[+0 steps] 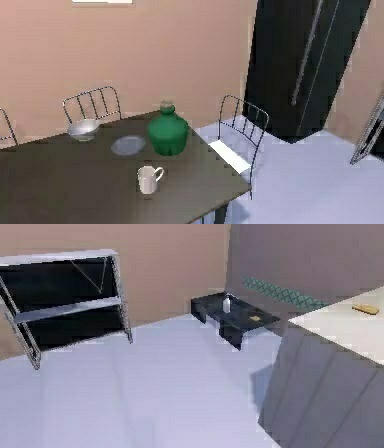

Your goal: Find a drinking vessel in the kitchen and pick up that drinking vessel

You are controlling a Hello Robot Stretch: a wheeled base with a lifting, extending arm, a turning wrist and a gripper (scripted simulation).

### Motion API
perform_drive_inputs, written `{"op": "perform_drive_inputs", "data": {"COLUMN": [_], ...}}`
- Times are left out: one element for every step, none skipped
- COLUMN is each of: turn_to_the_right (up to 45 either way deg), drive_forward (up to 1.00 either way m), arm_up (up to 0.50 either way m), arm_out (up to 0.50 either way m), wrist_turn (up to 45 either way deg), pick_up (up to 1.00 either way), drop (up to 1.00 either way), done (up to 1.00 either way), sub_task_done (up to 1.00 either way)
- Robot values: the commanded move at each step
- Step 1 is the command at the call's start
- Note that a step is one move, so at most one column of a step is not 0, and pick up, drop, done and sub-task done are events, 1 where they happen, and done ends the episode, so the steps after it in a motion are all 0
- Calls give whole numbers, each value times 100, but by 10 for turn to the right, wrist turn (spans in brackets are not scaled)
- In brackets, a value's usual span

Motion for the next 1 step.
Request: {"op": "perform_drive_inputs", "data": {"turn_to_the_right": [450], "drive_forward": [0], "arm_up": [0], "arm_out": [0], "wrist_turn": [0], "pick_up": [0], "drop": [0], "done": [0], "sub_task_done": [0]}}
